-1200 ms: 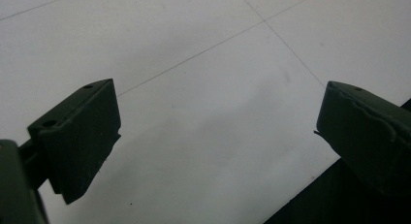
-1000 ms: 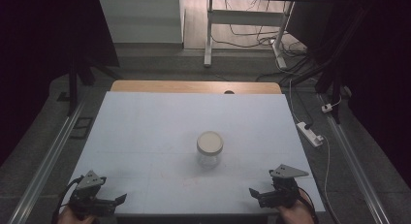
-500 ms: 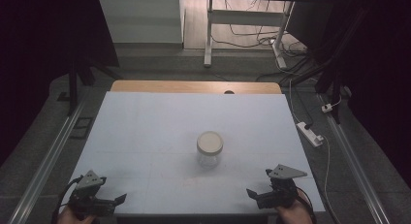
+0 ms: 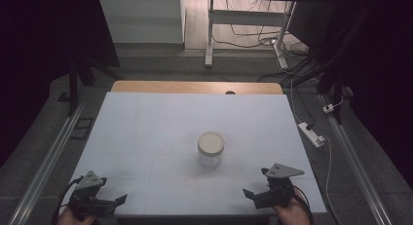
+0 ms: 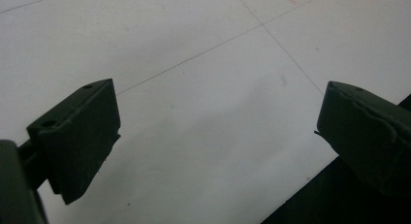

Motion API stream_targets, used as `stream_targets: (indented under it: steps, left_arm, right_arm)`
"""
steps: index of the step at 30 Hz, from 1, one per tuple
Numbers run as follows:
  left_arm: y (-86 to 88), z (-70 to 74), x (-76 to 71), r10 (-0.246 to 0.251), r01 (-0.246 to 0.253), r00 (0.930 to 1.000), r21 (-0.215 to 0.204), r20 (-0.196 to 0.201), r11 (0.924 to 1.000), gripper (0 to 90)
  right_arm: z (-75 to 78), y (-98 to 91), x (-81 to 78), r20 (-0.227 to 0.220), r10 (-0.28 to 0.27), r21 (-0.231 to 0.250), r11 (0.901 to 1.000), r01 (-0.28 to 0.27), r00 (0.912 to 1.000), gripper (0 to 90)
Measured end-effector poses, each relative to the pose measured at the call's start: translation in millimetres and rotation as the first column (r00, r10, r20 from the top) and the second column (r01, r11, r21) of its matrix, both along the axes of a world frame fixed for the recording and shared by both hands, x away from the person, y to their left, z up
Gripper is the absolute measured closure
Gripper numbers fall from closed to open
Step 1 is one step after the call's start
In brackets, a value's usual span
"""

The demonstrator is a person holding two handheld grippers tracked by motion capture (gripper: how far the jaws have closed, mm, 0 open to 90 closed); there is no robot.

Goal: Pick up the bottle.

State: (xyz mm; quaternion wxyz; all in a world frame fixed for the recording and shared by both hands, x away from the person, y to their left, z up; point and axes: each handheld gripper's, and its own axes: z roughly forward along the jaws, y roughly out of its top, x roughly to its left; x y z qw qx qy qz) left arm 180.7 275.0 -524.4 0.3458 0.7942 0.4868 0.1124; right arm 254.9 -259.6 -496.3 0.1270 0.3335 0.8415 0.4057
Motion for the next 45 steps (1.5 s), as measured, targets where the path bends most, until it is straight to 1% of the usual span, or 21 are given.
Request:
stream_targets:
  steps: [6,8,11,15,18,19,23,27,29,30,32,33,35,39,45]
  left_arm:
    - [-0.3,-0.1,0.1,-0.003,0.003,1.0000,0.001,-0.001,1.0000,2.7]
    - [-0.3,-0.1,0.2,-0.003,0.003,1.0000,0.001,-0.002,1.0000,2.5]
    - [-0.3,-0.2,0.3,-0.003,0.003,1.0000,0.001,-0.002,1.0000,2.5]
    - [-0.3,-0.3,0.5,-0.002,0.002,1.0000,0.002,-0.004,1.0000,2.3]
    - [-0.3,-0.5,0.9,-0.002,0.002,1.0000,0.001,-0.008,1.0000,1.9]
    - [-0.3,-0.5,1.1,-0.003,0.003,1.0000,0.002,-0.009,1.0000,1.9]
    - [-0.8,-0.8,1.4,0.001,-0.001,0.9999,0.005,-0.013,1.0000,1.6]
    - [-0.7,-0.8,1.7,0.002,-0.002,0.9999,0.005,-0.017,1.0000,1.5]
    - [-0.7,-0.8,1.8,0.003,-0.003,0.9998,0.005,-0.018,1.0000,1.5]
    - [-0.8,-0.9,1.8,0.003,-0.003,0.9998,0.005,-0.018,1.0000,1.5]
    - [-0.7,-0.9,2.0,0.004,-0.004,0.9998,0.003,-0.020,1.0000,1.5]
    - [-0.7,-0.9,2.0,0.005,-0.005,0.9998,0.003,-0.020,1.0000,1.5]
    - [-0.5,-0.9,2.0,0.005,-0.005,0.9998,0.003,-0.021,1.0000,1.4]
    - [-0.5,-1.0,2.2,0.005,-0.005,0.9998,0.003,-0.021,1.0000,1.4]
    - [-0.3,-1.1,2.3,0.003,-0.003,0.9997,0.001,-0.023,1.0000,1.3]
  right_arm:
    - [1.2,7.9,1.8,0.014,0.009,0.017,0.9998,-0.009,0.9999,0.0]
    - [1.7,12.3,3.0,0.019,0.025,0.024,0.9994,-0.025,0.9995,0.0]
    - [2.4,16.8,4.9,0.014,0.041,0.039,0.9984,-0.042,0.9991,0.0]
    - [3.1,21.2,7.4,0.015,0.057,0.044,0.9974,-0.058,0.9982,0.0]
    - [3.4,27.6,12.0,0.002,0.075,0.056,0.9956,-0.075,0.9972,0.0]
    - [3.4,27.6,12.0,0.002,0.075,0.056,0.9956,-0.075,0.9972,0.0]
    - [3.2,37.5,16.3,-0.017,0.096,0.059,0.9938,-0.094,0.9953,0.0]
    - [3.8,44.2,18.7,-0.023,0.111,0.058,0.9923,-0.110,0.9935,0.0]
    - [4.7,50.4,22.4,-0.046,0.134,0.069,0.9890,-0.131,0.9899,0.0]
    - [5.1,52.6,23.9,-0.050,0.142,0.070,0.9880,-0.138,0.9887,0.0]
    - [5.5,54.8,25.2,-0.048,0.142,0.066,0.9881,-0.139,0.9887,0.0]
    - [5.8,59.4,28.5,-0.044,0.139,0.054,0.9892,-0.136,0.9894,0.0]
    - [5.5,61.7,30.3,-0.046,0.138,0.049,0.9896,-0.135,0.9894,0.0]
    - [3.9,72.3,38.2,-0.059,0.135,0.036,0.9904,-0.133,0.9890,0.0]
    - [4.4,80.5,45.8,-0.057,0.140,0.043,0.9896,-0.137,0.9886,0.0]
